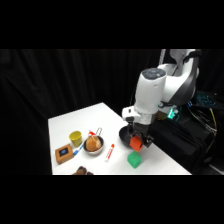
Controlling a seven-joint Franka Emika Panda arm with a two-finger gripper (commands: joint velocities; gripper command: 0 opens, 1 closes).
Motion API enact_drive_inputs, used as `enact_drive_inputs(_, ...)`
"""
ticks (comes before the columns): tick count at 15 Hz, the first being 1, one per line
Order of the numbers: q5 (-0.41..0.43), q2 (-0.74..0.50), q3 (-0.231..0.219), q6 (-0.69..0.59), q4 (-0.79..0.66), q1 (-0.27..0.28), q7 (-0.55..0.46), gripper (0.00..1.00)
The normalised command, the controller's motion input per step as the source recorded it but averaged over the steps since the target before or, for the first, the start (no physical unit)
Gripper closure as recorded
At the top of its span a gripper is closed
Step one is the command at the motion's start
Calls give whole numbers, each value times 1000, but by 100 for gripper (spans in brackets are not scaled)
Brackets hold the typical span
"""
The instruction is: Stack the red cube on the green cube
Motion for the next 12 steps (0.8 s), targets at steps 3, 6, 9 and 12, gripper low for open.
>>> enact_drive_inputs(3, 9, 215, -32, 138, 218, 19, 84, 74)
enact_drive_inputs(6, 17, 206, -52, 99, 208, 38, 60, 74)
enact_drive_inputs(9, 31, 154, -55, 85, 145, 64, 44, 74)
enact_drive_inputs(12, 47, 109, -61, 86, 91, 80, 30, 74)
